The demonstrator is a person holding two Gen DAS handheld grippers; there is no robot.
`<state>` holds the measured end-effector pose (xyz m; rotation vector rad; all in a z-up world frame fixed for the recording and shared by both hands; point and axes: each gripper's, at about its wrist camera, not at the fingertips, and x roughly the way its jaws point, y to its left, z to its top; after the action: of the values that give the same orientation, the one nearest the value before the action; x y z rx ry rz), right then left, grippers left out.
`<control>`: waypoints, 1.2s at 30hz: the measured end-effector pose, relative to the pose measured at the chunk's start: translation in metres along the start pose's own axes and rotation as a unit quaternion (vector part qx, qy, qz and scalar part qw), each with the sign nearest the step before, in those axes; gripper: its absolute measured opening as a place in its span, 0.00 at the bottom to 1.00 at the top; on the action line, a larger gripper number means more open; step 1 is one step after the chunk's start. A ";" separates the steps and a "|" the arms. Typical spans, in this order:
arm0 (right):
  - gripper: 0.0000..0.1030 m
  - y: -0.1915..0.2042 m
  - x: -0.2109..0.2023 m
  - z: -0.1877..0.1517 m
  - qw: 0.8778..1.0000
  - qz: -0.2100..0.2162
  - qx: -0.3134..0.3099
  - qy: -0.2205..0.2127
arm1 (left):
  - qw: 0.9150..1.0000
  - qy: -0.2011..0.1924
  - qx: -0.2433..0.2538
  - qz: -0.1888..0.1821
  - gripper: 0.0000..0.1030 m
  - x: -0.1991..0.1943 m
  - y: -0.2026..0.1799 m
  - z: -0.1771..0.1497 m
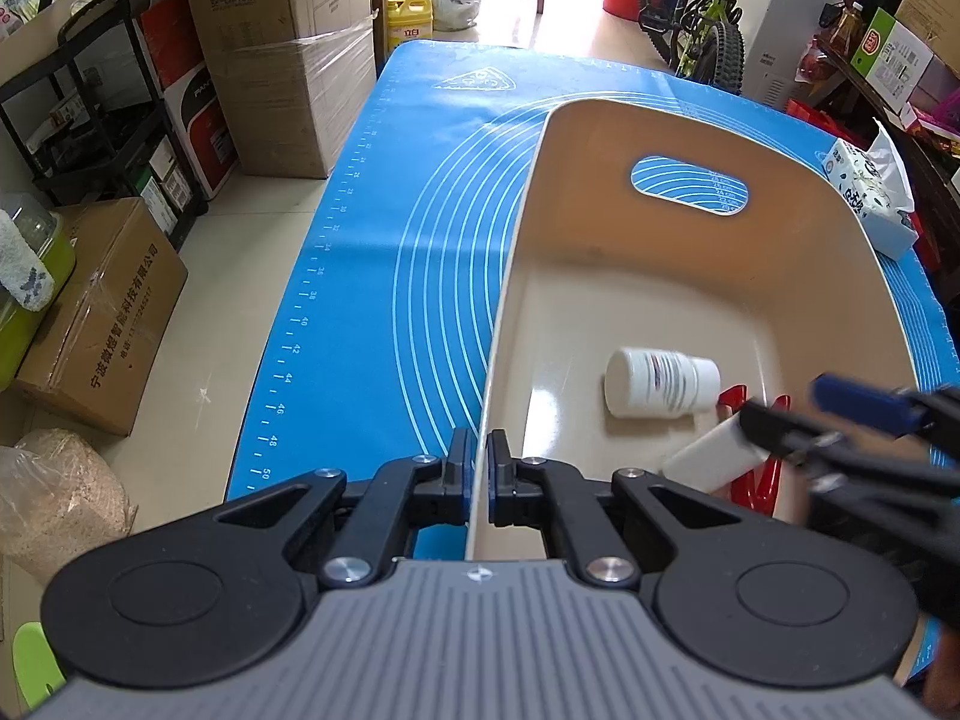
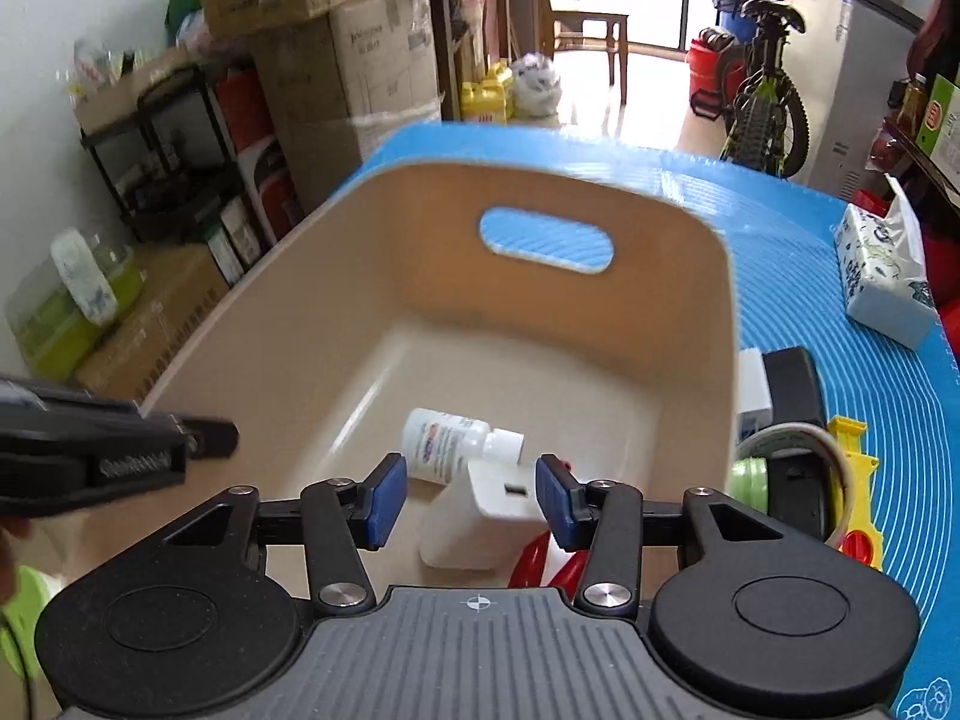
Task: Organize rigid objects
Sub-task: 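Carry the white block into the basket and release it, then grasp the grey tape roll with the right tool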
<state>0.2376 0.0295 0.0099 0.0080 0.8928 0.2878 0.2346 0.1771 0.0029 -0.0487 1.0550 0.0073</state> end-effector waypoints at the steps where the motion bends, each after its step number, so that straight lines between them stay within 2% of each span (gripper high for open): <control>1: 0.59 -0.005 -0.006 0.001 1.000 0.000 0.004 -0.011 | 1.000 0.000 0.000 0.000 0.06 0.000 0.000 0.000; 7: 0.59 -0.046 -0.043 0.008 0.997 -0.019 0.039 -0.064 | 1.000 0.000 0.000 0.000 0.06 0.000 0.000 0.000; 13: 0.59 -0.091 -0.060 0.013 0.991 -0.081 0.060 -0.088 | 1.000 0.000 0.000 0.000 0.06 0.000 0.000 -0.001; 20: 0.59 -0.130 -0.038 -0.005 0.986 -0.133 0.085 -0.058 | 1.000 0.000 0.000 0.000 0.06 0.000 0.000 -0.001; 25: 0.57 -0.141 -0.012 -0.024 0.984 -0.148 0.098 -0.025 | 1.000 0.000 0.000 0.000 0.06 0.000 0.000 -0.001; 30: 0.56 -0.144 0.007 -0.032 0.983 -0.152 0.104 -0.015 | 1.000 0.000 0.000 0.000 0.06 0.000 0.000 0.000; 36: 0.45 -0.142 0.021 -0.033 0.981 -0.160 0.109 0.001 | 1.000 0.000 0.000 0.001 0.06 0.000 0.001 -0.001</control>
<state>0.2591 -0.1055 -0.0452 0.0654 0.9089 -0.1107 0.2334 0.1784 0.0024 -0.0479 1.0552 0.0085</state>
